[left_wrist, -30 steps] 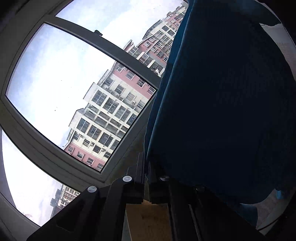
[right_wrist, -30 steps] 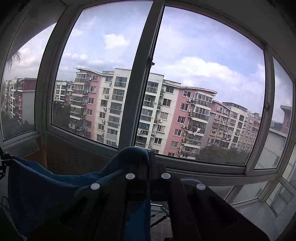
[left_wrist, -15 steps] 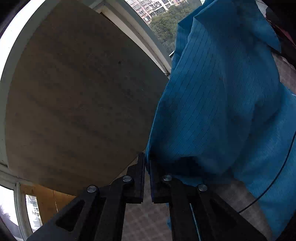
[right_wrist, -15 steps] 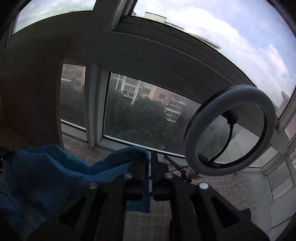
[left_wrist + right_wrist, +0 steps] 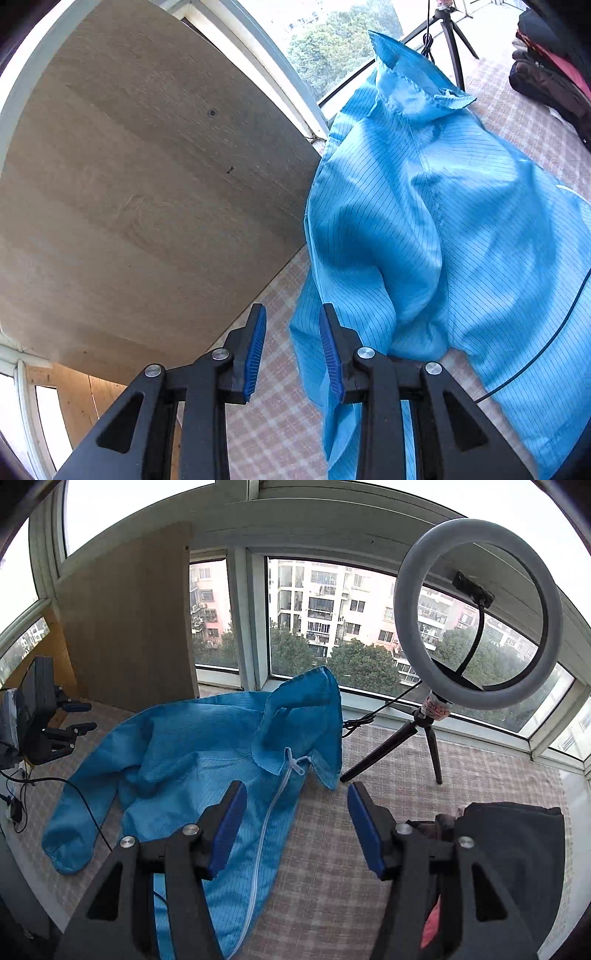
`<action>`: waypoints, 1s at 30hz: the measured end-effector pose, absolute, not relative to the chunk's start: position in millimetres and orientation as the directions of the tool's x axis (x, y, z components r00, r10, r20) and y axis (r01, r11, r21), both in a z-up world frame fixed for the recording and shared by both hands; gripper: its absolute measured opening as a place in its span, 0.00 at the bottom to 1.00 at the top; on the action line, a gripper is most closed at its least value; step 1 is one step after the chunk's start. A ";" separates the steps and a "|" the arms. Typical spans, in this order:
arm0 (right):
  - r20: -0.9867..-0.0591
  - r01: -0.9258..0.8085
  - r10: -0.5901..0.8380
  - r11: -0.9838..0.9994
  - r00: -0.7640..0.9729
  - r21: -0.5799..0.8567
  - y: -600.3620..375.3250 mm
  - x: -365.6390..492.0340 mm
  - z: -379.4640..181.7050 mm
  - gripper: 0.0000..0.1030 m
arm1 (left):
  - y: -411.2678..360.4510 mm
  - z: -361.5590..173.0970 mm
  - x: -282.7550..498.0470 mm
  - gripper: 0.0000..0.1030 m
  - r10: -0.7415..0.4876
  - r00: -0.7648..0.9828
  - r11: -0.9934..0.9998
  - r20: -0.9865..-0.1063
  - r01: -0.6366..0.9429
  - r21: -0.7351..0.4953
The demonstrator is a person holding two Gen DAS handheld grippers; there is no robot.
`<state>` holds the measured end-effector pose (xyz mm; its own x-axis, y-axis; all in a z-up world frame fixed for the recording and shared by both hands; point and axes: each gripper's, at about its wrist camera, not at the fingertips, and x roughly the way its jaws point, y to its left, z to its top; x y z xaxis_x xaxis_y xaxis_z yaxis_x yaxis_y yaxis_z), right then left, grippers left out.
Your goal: Fold clothes
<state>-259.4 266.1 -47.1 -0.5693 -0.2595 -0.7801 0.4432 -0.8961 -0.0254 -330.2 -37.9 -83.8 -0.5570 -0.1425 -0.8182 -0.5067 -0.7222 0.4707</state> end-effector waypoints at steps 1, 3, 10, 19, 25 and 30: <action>-0.787 0.446 -0.265 -0.895 -0.557 -0.015 277.7 -233.1 -52.5 0.54 | -48.6 -77.2 -320.3 0.30 -0.121 -0.564 -0.725 -0.817 -0.512 0.460; -0.809 0.434 -0.266 -0.901 -0.524 0.016 297.7 -181.5 -68.8 0.54 | -71.9 -75.0 -281.0 0.33 -0.092 -0.569 -0.717 -0.818 -0.532 0.451; -0.835 0.367 -0.315 -0.918 -0.451 0.148 347.8 -32.1 -109.8 0.56 | -117.3 -80.6 -159.2 0.33 -0.011 -0.464 -0.735 -0.886 -0.597 0.322; -0.936 0.556 -0.256 -0.827 -0.242 0.083 302.9 14.5 -236.5 0.61 | -51.3 -176.9 -16.6 0.33 0.179 -0.165 -0.683 -0.970 -0.730 -0.001; -0.935 0.677 -0.248 -0.735 -0.256 0.009 290.5 22.0 -257.8 0.61 | -0.9 -217.2 -8.7 0.32 0.200 -0.132 -0.728 -0.971 -0.683 -0.057; -0.928 0.708 -0.200 -0.700 -0.314 -0.089 283.8 19.0 -269.1 0.61 | 20.2 -219.5 -24.3 0.10 0.213 -0.151 -0.769 -0.965 -0.636 -0.070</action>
